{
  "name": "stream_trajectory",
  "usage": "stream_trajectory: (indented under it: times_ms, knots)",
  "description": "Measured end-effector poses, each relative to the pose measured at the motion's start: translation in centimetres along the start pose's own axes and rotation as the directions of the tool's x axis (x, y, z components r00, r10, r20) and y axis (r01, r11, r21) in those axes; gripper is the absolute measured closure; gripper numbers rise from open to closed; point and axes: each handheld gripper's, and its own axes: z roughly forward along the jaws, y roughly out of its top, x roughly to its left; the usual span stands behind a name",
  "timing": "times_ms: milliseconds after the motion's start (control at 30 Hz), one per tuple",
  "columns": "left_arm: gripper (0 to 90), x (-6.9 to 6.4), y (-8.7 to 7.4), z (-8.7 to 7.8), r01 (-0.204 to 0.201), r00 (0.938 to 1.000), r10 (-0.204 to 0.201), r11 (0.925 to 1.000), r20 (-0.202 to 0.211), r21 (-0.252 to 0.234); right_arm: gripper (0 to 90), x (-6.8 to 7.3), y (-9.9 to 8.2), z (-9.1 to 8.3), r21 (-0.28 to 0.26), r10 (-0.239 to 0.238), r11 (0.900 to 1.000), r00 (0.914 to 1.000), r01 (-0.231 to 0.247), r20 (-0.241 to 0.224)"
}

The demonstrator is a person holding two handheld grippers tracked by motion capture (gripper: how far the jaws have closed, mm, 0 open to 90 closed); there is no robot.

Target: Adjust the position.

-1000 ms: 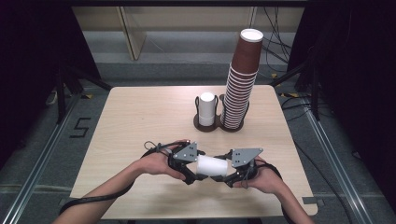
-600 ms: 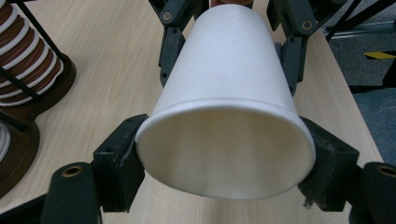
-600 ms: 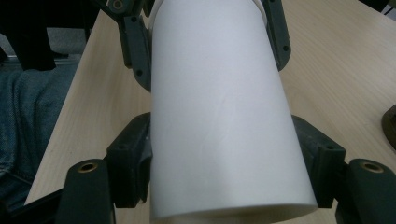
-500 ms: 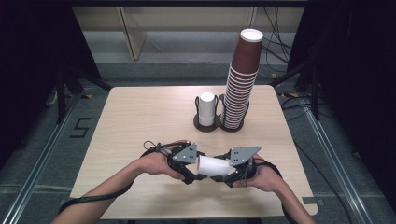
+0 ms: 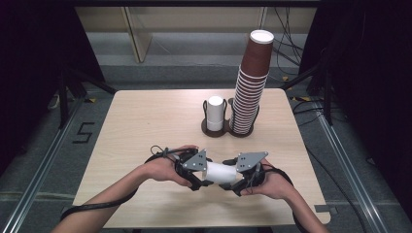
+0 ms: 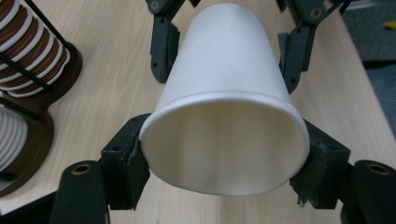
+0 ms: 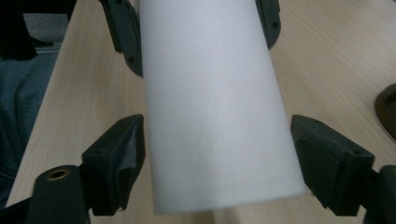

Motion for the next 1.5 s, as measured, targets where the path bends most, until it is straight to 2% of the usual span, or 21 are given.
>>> stream_trajectory:
  times_ms: [33,133,200,233,333,367,467,633,733,833,867,900,933,967,1033,1067,1233,1267,1367,1433,1500]
  knots:
    - [29.2,0.1,0.2,-0.2,-0.004,1.0000,0.004,0.9998,0.001,0.019,17.7,0.1,-0.1,0.0,0.013,0.016,0.9998,0.9999,-0.016,-0.005]
    - [29.2,0.3,0.6,-0.6,-0.034,0.9991,0.035,0.9971,-0.022,0.068,16.3,0.1,-0.2,-0.2,0.042,0.004,0.9991,0.9998,-0.004,0.019]
    - [28.7,0.3,0.9,-0.8,-0.020,0.9993,0.023,0.9949,-0.028,0.099,16.1,0.0,-0.4,-0.3,0.056,-0.003,0.9984,0.9997,0.001,0.025]
    - [28.2,0.4,1.0,-0.9,-0.011,0.9995,0.015,0.9923,-0.029,0.123,16.1,0.1,-0.4,-0.4,0.064,0.020,0.9977,0.9995,-0.021,0.025]
    - [27.3,0.7,1.2,-1.0,-0.021,0.9991,0.028,0.9808,-0.033,0.194,16.6,0.0,-0.5,-0.7,0.098,-0.014,0.9952,0.9985,0.009,0.052]
    - [27.2,0.7,1.2,-1.0,-0.021,0.9990,0.029,0.9768,-0.033,0.213,16.7,0.2,-0.6,-0.8,0.112,0.014,0.9935,0.9983,-0.021,0.057]
    - [27.3,0.7,1.3,-0.9,-0.017,0.9993,0.025,0.9698,-0.028,0.243,17.0,0.2,-0.6,-0.9,0.118,-0.018,0.9929,0.9979,0.010,0.063]
    - [27.5,0.6,1.5,-0.8,-0.053,0.9983,0.057,0.9526,-0.006,0.300,17.2,0.3,-0.4,-0.8,0.124,-0.012,0.9923,0.9983,0.005,0.058]
    - [27.5,0.6,1.5,-0.6,-0.066,0.9975,0.071,0.9461,-0.004,0.317,17.6,0.2,0.0,-0.6,0.113,-0.048,0.9927,0.9970,0.042,0.060]
    - [27.5,0.6,1.5,-0.6,-0.072,0.9971,0.076,0.9413,0.001,0.330,18.5,0.5,0.5,-0.5,0.112,-0.030,0.9934,0.9983,0.024,0.050]
    - [27.5,0.6,1.6,-0.6,-0.084,0.9962,0.087,0.9361,0.007,0.341,18.9,0.6,0.6,-0.4,0.109,-0.032,0.9937,0.9984,0.027,0.047]
    - [27.5,0.6,1.5,-0.5,-0.075,0.9969,0.078,0.9396,0.004,0.334,19.2,0.5,0.9,-0.3,0.102,-0.055,0.9935,0.9971,0.050,0.051]
    - [27.5,0.6,1.6,-0.5,-0.076,0.9969,0.079,0.9388,0.005,0.336,19.6,0.6,1.1,-0.2,0.101,-0.051,0.9938,0.9975,0.046,0.049]
    - [27.5,0.6,1.6,-0.6,-0.089,0.9958,0.090,0.9327,0.013,0.350,19.8,0.6,1.2,-0.1,0.101,-0.048,0.9939,0.9978,0.043,0.047]
    - [27.6,0.5,1.7,-0.5,-0.089,0.9958,0.091,0.9315,0.011,0.353,20.6,0.6,1.7,0.1,0.099,-0.064,0.9933,0.9970,0.059,0.044]
    - [27.6,0.5,1.7,-0.5,-0.099,0.9949,0.100,0.9266,0.018,0.363,20.9,0.7,1.9,0.3,0.100,-0.066,0.9931,0.9968,0.061,0.046]
    - [27.6,0.4,1.9,-0.3,-0.101,0.9948,0.100,0.9279,0.021,0.359,23.4,0.8,3.0,1.3,0.108,-0.074,0.9916,0.9969,0.071,0.026]
    - [27.6,0.5,2.0,-0.4,-0.112,0.9936,0.110,0.9236,0.026,0.367,23.9,0.8,3.1,1.4,0.112,-0.076,0.9910,0.9968,0.074,0.021]
    - [27.6,0.4,2.1,-0.4,-0.113,0.9935,0.110,0.9241,0.027,0.365,25.6,0.7,3.4,2.0,0.126,-0.105,0.9867,0.9943,0.103,0.014]
    - [27.7,0.4,2.1,-0.3,-0.107,0.9941,0.106,0.9278,0.023,0.357,26.1,0.8,3.5,2.3,0.138,-0.087,0.9867,0.9962,0.085,0.002]
    - [27.7,0.4,2.2,-0.4,-0.113,0.9934,0.112,0.9255,0.024,0.361,26.6,0.7,3.6,2.6,0.141,-0.107,0.9845,0.9942,0.105,0.008]
